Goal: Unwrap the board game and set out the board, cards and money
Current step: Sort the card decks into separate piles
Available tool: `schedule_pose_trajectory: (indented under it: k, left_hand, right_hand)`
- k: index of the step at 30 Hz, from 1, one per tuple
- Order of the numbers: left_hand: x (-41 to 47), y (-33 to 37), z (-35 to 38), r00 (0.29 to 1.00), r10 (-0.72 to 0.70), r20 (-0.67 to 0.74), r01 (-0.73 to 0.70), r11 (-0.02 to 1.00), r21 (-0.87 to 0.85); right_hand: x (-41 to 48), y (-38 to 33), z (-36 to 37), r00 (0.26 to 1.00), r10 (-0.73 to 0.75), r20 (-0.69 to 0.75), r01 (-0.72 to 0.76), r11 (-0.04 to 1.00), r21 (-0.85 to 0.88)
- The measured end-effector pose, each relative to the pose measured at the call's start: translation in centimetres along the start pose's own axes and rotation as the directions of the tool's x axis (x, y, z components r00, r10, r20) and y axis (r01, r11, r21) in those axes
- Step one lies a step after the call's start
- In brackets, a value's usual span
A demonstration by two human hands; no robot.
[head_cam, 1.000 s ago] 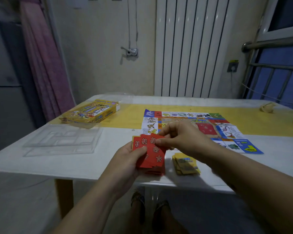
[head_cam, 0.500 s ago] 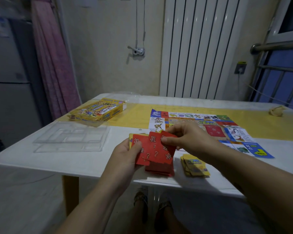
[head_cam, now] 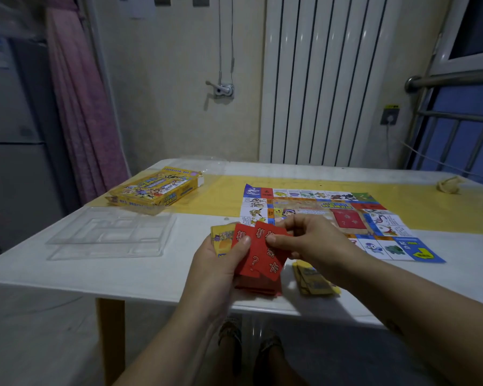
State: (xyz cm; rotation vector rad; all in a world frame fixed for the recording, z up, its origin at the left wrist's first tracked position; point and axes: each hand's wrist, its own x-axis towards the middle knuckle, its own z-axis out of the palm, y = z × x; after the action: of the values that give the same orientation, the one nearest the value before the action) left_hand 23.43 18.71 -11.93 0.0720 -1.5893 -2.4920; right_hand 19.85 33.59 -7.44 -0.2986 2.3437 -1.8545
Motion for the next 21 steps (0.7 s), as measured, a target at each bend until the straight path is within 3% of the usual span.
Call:
schedule_pose_trajectory:
  k: [3, 7, 10, 14, 16, 21]
  left_hand:
    - [-0.1, 0.1, 0.2, 0.999, -0.035, 0.028, 0.037, 0.998, -0.057]
    - [-0.3, 1.1, 0.4, 0.978, -0.157, 0.138, 0.19, 0.941, -0.278]
    - [-0.6, 1.5, 0.6, 0.951, -0.216, 0.222, 0.284, 0.893, -0.349]
    - [-0.8, 1.7, 0.7, 0.943, -0.247, 0.223, 0.319, 0.86, -0.397]
    - [-0.9, 1.7, 0.7, 0.948, -0.244, 0.202, 0.306, 0.874, -0.377]
    - [-0.5, 1.2, 0.9, 0.99, -0.123, 0.074, 0.133, 0.98, -0.148]
  right_hand:
    - [-0.1, 0.1, 0.1, 0.998, 0.056, 0.03, -0.06, 0.99, 0.13]
    - [-0.2, -0.3, 0.1, 0.982, 0.098, 0.16, -0.152, 0.916, 0.371]
    - [-0.1, -0.4, 0.1, 0.973, 0.118, 0.198, -0.192, 0.892, 0.41]
    - [-0.1, -0.1, -0.1, 0.957, 0.134, 0.257, -0.233, 0.883, 0.408]
    - [-0.1, -0.1, -0.2, 0.951, 0.149, 0.271, -0.254, 0.876, 0.409]
    - [0.0, -0.8, 0.1, 0.951, 0.11, 0.29, -0.196, 0.938, 0.287]
